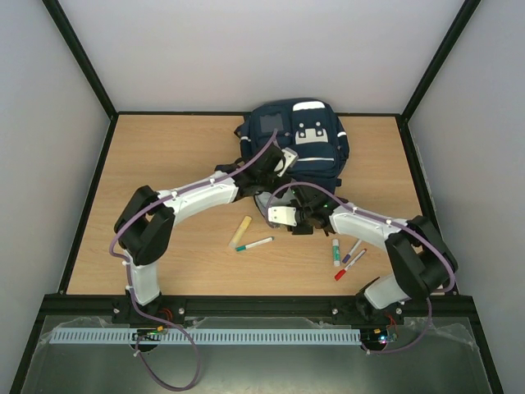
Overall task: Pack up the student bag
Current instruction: Adjust the student bag at the center of the board.
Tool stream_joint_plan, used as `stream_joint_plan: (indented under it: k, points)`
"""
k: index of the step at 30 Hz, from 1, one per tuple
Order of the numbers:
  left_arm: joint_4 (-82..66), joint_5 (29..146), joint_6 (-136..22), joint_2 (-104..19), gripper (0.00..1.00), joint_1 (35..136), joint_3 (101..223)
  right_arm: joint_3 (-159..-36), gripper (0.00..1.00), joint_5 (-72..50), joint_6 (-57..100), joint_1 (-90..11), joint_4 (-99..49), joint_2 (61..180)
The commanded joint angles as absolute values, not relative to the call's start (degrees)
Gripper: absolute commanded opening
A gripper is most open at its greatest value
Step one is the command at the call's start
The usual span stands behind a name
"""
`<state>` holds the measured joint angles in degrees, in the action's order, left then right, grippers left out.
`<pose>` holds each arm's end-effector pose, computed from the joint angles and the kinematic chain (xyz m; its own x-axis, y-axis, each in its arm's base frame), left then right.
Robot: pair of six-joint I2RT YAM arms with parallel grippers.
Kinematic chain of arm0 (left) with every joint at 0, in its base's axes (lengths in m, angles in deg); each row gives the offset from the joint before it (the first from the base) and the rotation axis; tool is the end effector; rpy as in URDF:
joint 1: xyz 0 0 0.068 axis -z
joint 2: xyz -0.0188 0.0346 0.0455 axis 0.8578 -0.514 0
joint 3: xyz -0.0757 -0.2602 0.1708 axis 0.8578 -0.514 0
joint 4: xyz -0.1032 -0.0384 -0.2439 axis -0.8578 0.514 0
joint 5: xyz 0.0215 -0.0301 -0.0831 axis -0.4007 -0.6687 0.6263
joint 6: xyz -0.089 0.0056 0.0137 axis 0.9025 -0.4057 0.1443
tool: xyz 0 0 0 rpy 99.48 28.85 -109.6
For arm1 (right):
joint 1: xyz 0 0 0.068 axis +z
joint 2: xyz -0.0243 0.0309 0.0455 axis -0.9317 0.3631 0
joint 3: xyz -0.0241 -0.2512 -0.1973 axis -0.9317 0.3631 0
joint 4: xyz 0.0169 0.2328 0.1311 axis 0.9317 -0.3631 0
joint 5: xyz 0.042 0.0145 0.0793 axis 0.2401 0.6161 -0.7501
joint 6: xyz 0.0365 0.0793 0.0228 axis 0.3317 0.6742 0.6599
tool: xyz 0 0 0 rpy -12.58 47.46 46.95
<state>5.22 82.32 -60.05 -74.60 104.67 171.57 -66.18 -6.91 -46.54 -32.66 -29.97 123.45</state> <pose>0.3405 -0.3538 0.2628 -0.5253 0.3279 -0.7852 0.6731 0.7247 -0.1476 0.2623 0.1965 0.1972 0.2616 -0.8906 -0.3721 -0.8071 0.0096 -0.5903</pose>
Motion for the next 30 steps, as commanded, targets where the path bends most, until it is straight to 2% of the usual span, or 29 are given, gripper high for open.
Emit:
stream_joint_plan:
  k: [1, 4, 5, 7, 8, 9, 11, 17, 23, 27, 30]
  points:
    - [4.38, 83.45, -58.97, -72.02, 0.19, 104.14, 174.18, -65.63, 0.34, -3.98, -47.77, -32.32, -30.53, 126.92]
    - [4.88, 83.69, -59.05, -72.1, 0.19, 104.07, 174.92, -65.87, 0.28, -2.75, -47.89, -31.96, -30.24, 128.88]
    - [5.03, 83.72, -59.05, -72.11, 0.2, 103.99, 175.2, -65.99, 0.23, -2.01, -48.02, -31.49, -30.37, 129.36]
    - [5.17, 83.66, -59.06, -72.21, 0.2, 103.64, 175.5, -66.53, 0.04, -0.14, -47.23, -30.47, -30.61, 129.23]
    - [5.33, 83.39, -58.87, -72.2, 0.26, 103.49, 175.54, -67.1, 0.01, -0.32, -46.59, -30.25, -31.27, 128.2]
    - [5.6, 82.64, -58.56, -72.23, 0.37, 103.27, 175.53, -68.08, 0.01, -1.27, -45.3, -30.22, -32.52, 126.75]
    - [6.4, 80.29, -57.84, -71.54, 0.51, 102.78, 175.2, -70.69, 0.01, -4.03, -42.55, -30.21, -35.99, 123.15]
    - [6.14, 74.07, -55.12, -61.76, 0.67, 100.2, 169.22, -78.75, 0.01, -17.39, -31.39, -33.84, -42.75, 115.15]
    - [1.01, 67.27, -48.55, -44.09, 0.73, 98.56, 152.97, -82.2, 0.01, -31.06, -21.54, -42.63, -45.02, 118.02]
    - [-1.78, 67.84, -43.49, -33.66, 0.73, 98.53, 141.0, -83.72, 0.02, -37.53, -18.57, -44.99, -47.82, 120.84]
    - [-5.11, 73.6, -38.46, -27.52, 0.68, 98.53, 130.26, -84.26, 0.02, -42.13, -15.68, -46.84, -47.94, 120.06]
